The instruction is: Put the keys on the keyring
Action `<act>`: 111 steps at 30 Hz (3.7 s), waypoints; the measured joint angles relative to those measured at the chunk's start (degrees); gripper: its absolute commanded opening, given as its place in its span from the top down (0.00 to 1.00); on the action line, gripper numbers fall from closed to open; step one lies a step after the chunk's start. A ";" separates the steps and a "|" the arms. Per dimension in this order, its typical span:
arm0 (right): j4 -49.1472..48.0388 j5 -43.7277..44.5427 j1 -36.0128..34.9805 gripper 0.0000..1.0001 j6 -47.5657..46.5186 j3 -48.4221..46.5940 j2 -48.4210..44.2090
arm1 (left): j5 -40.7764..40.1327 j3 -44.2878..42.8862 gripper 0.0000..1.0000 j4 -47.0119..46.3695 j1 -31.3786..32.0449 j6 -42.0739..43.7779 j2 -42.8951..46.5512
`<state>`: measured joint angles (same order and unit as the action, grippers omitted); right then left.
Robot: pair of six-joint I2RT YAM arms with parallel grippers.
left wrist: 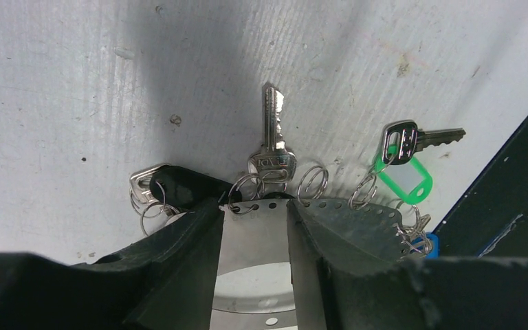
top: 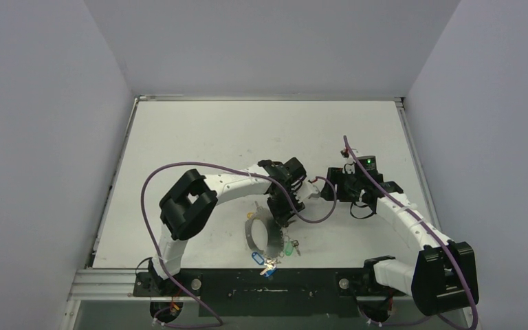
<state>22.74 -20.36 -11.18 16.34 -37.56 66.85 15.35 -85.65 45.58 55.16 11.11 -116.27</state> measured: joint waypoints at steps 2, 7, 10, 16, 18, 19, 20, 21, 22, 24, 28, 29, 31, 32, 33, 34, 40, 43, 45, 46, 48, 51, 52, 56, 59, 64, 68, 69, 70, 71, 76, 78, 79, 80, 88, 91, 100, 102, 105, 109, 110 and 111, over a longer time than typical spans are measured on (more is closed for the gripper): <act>0.00 0.00 0.00 0.38 0.00 0.00 0.00 | -0.55 -0.02 0.63 -0.26 0.00 0.04 -0.02; -0.02 0.00 0.02 0.37 0.02 0.00 0.00 | -1.03 -0.02 0.76 -1.22 0.00 0.13 -0.11; -0.02 0.00 0.02 0.37 0.02 0.00 0.00 | -0.94 -0.02 0.80 -1.95 0.00 0.50 -0.50; 0.00 -0.02 0.24 0.37 0.02 0.00 0.00 | -0.55 -0.02 1.00 -2.32 0.00 1.53 -0.94; -0.02 -0.02 0.28 0.37 0.00 0.00 0.00 | -0.44 0.00 1.00 -2.32 0.00 1.66 -0.94; -0.02 -0.04 0.28 0.38 0.00 0.00 0.00 | -0.39 0.00 1.00 -2.34 0.00 1.64 -0.94; -0.02 -0.11 0.28 0.37 0.00 0.00 0.00 | -0.37 0.07 1.00 -2.49 0.00 1.64 -0.94; -0.02 -0.24 0.28 0.38 0.00 0.00 0.00 | -0.37 0.37 1.00 -2.93 0.00 1.60 -0.83; -0.04 -0.48 0.28 0.38 0.00 0.00 0.02 | -0.37 0.94 1.00 -3.58 0.00 1.51 -0.52; -0.13 -1.29 0.28 0.38 -0.02 0.00 0.02 | -0.37 2.64 1.00 -5.33 -0.02 1.09 0.57; -0.83 -3.54 0.28 0.38 -0.22 0.00 0.07 | -0.55 9.46 1.00 -10.95 -0.15 -0.85 5.27; -1.22 -4.46 0.26 0.37 -0.24 -0.02 0.13 | -0.59 11.76 1.00 -12.96 -0.22 -1.57 6.91; -2.25 -6.49 0.26 0.37 -0.22 0.00 0.15 | -0.59 16.06 1.00 -16.83 -0.39 -3.04 9.97; -2.97 -7.63 0.22 0.37 -0.22 0.00 0.15 | -0.63 18.73 1.00 -19.47 -0.48 -3.78 11.78; -3.65 -8.74 0.13 0.37 -0.22 0.00 0.15 | -0.72 21.33 1.00 -22.10 -0.59 -4.76 13.57; -4.42 -9.79 -0.13 0.37 -0.24 0.02 0.15 | -0.85 23.87 1.00 -24.83 -0.74 -5.66 15.37; -9.14 -13.94 -4.09 0.36 -0.50 0.72 -0.24 | -1.92 38.93 1.00 -44.87 -1.33 -10.34 25.66; -11.72 -15.26 -7.50 0.38 -0.70 1.64 -1.49 | -2.99 46.34 1.00 -55.17 -1.38 -11.72 30.88; -14.03 -16.55 -9.35 0.40 -0.70 2.43 -2.34 | -3.85 51.10 1.00 -62.03 -1.42 -12.61 34.23; -15.32 -17.33 -9.92 0.41 -0.70 2.86 -2.67 | -4.24 53.07 1.00 -65.13 -1.49 -13.07 35.47; -18.12 -19.06 -10.23 0.44 -0.66 3.82 -2.99 | -4.76 56.41 1.00 -70.84 -1.75 -13.79 37.38; -21.86 -21.86 -10.51 0.47 -0.59 4.92 -2.99 | -5.22 59.82 1.00 -77.46 -2.05 -14.64 39.01; -22.84 -22.53 -10.69 0.48 -0.61 5.05 -2.97 | -5.46 60.81 1.00 -79.54 -2.10 -14.99 39.52; -27.21 -25.51 -12.79 0.52 -1.07 5.25 -2.97 | -6.08 63.36 1.00 -85.92 -2.32 -15.87 41.38; -29.40 -26.91 -15.39 0.52 -2.62 5.38 -2.97 | -6.36 64.54 1.00 -89.64 -2.38 -16.46 42.56; -32.26 -27.80 -19.08 0.52 -6.67 7.34 -2.95 | -6.47 65.37 1.00 -91.89 -2.38 -16.61 43.74; -35.45 -28.04 -19.67 0.56 -9.62 10.32 -2.95 | -6.45 65.70 1.00 -92.15 -2.38 -16.68 44.52; -36.15 -28.06 -19.65 0.57 -10.47 10.91 -2.95 | -6.45 65.77 1.00 -92.15 -2.38 -16.68 44.72; -36.79 -28.06 -19.65 0.58 -11.32 11.41 -2.95 | -6.43 65.81 1.00 -92.13 -2.38 -16.68 44.92; -37.13 -28.11 -19.65 0.58 -12.02 11.69 -2.95 | -6.40 65.81 1.00 -92.13 -2.38 -16.68 45.07; -39.82 -28.70 -19.65 0.59 -16.20 12.13 -2.95 | -5.73 66.14 1.00 -92.15 -2.38 -16.39 46.10; -40.72 -29.18 -19.65 0.59 -17.51 12.13 -2.95 | -5.22 66.34 1.00 -92.15 -2.38 -16.17 46.45; -41.11 -29.44 -19.65 0.60 -18.08 12.13 -2.95 | -4.81 66.42 1.00 -92.13 -2.38 -15.98 46.62; -41.48 -29.83 -19.65 0.61 -18.62 12.13 -2.95 | -4.37 66.45 1.00 -92.13 -2.38 -15.78 46.73; -44.44 -35.34 -19.82 0.65 -20.65 11.10 1.73 | -1.88 66.71 1.00 -92.13 -2.38 -14.12 47.41; -44.98 -36.44 -20.48 0.66 -20.96 10.99 3.32 | -1.49 66.75 1.00 -92.13 -2.38 -13.70 47.54; -45.29 -37.11 -21.42 0.95 -23.32 10.23 3.98 | -0.92 66.77 1.00 -92.11 -2.36 -13.62 47.71; -45.40 -37.09 -21.51 1.00 -23.78 10.16 3.98 | -0.87 66.84 1.00 -92.02 -2.38 -13.62 47.80; -44.85 -36.89 -21.51 1.00 -24.41 9.84 3.96 | -0.55 67.28 1.00 -91.93 -2.32 -13.55 48.00; -41.97 -36.68 -21.55 1.00 -25.83 9.11 3.06 | -0.61 67.45 1.00 -91.86 -2.32 -13.49 48.46; -40.61 -36.39 -21.62 1.00 -26.36 8.83 2.38 | -0.70 67.52 1.00 -91.91 -2.34 -13.46 48.65; -39.45 -36.04 -21.66 1.00 -26.84 8.52 1.75 | -1.03 67.65 1.00 -91.97 -2.34 -13.42 48.94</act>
<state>-16.71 -56.40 -32.84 -10.50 -29.04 68.60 14.33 -18.00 -46.39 52.82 -2.31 -67.33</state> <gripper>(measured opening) 0.026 0.007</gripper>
